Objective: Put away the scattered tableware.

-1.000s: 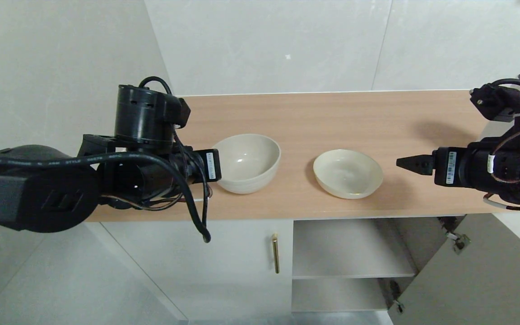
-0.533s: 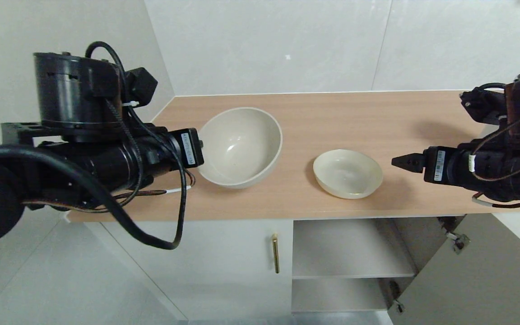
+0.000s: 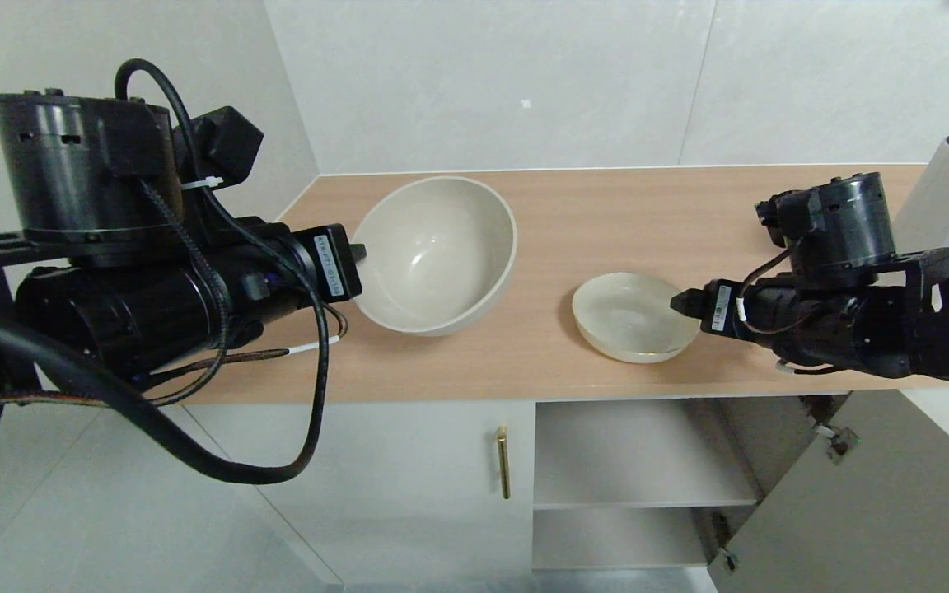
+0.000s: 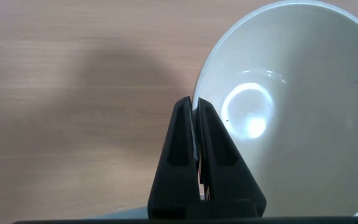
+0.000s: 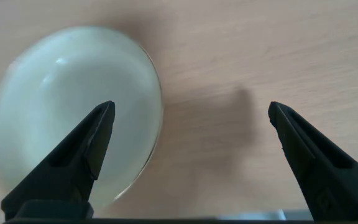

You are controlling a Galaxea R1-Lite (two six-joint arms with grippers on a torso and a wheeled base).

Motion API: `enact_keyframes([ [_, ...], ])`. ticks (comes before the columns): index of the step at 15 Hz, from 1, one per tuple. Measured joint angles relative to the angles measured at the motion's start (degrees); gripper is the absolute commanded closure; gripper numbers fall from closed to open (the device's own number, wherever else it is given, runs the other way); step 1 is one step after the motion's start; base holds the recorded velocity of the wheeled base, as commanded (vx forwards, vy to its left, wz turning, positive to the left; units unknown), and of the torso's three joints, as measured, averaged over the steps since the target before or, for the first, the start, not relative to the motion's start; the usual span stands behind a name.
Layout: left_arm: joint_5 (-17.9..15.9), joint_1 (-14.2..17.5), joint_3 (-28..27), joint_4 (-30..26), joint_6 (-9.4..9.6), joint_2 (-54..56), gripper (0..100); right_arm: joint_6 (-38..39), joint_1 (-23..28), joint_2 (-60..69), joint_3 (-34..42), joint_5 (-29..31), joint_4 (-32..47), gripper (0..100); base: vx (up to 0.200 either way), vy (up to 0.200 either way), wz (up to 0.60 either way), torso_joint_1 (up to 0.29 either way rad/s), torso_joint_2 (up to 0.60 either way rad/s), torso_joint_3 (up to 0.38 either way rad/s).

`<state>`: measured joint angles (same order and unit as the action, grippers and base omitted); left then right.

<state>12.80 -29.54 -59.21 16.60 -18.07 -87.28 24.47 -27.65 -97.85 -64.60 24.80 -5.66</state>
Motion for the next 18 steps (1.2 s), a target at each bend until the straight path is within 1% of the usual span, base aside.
enact_keyframes([
  [6, 0.0, 0.0, 0.2, 0.0, 0.09, 0.2, 100, 0.5, -0.2, -2.5, 0.1, 0.2, -1.0, 0, 0.0, 0.0, 0.0, 0.0, 0.0, 0.0],
  [7, 0.0, 0.0, 0.2, 0.0, 0.06, 0.2, 100, 0.5, -0.2, -2.7, 0.1, 0.2, -1.0, 100, 0.0, 0.0, 0.0, 0.0, 0.0, 0.0],
  [15, 0.0, 0.1, 0.0, 0.2, -0.18, 0.0, 100, 1.6, -0.2, -1.7, 0.5, -0.5, -1.3, 100, 0.0, 0.0, 0.0, 0.0, 0.0, 0.0],
  [17, 0.1, 0.1, 0.0, 0.3, -0.24, 0.2, 100, 2.9, -0.1, 0.1, 0.5, -2.6, -1.1, 100, 0.0, 0.0, 0.0, 0.0, 0.0, 0.0],
  [18, 0.2, 0.2, 0.0, 0.3, -0.22, 0.2, 100, 3.1, 0.0, 1.6, 0.9, -5.1, -0.9, 100, 0.0, 0.0, 0.0, 0.0, 0.0, 0.0],
])
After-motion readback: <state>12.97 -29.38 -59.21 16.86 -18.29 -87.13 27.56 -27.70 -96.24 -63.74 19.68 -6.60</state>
